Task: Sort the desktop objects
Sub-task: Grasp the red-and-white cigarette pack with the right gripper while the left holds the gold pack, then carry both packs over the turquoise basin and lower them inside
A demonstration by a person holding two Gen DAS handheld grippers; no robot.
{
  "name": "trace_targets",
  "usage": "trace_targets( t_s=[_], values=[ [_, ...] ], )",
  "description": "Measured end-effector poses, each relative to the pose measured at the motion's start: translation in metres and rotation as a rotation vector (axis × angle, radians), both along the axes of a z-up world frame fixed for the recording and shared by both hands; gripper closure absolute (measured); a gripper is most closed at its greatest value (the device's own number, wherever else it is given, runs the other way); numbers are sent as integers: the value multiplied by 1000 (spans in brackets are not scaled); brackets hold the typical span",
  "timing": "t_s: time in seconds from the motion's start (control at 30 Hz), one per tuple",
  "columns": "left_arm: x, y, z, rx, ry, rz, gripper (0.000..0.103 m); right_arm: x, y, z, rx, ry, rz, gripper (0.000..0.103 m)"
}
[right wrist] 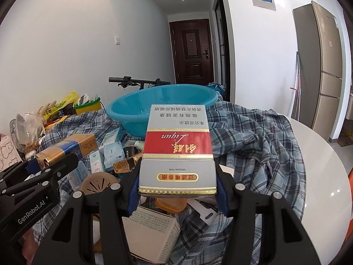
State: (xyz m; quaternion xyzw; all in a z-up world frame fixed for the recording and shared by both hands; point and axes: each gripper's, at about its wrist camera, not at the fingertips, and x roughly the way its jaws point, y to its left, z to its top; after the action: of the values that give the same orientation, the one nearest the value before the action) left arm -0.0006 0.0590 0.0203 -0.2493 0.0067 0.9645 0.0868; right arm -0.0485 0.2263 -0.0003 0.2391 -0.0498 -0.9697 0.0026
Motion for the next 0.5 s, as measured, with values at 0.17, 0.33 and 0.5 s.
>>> trace_targets(
  t_s=[0.17, 0.33, 0.5],
  values=[
    [-7, 2, 24, 43, 12, -30, 50, -1, -2, 24, 6, 50, 28, 49],
    [-9, 8, 61, 19, 90, -34, 49, -1, 0, 56, 19, 124, 47, 49],
    [-17, 5, 99, 42, 123, -40, 50, 0, 1, 93, 46, 202, 57, 49]
  ],
)
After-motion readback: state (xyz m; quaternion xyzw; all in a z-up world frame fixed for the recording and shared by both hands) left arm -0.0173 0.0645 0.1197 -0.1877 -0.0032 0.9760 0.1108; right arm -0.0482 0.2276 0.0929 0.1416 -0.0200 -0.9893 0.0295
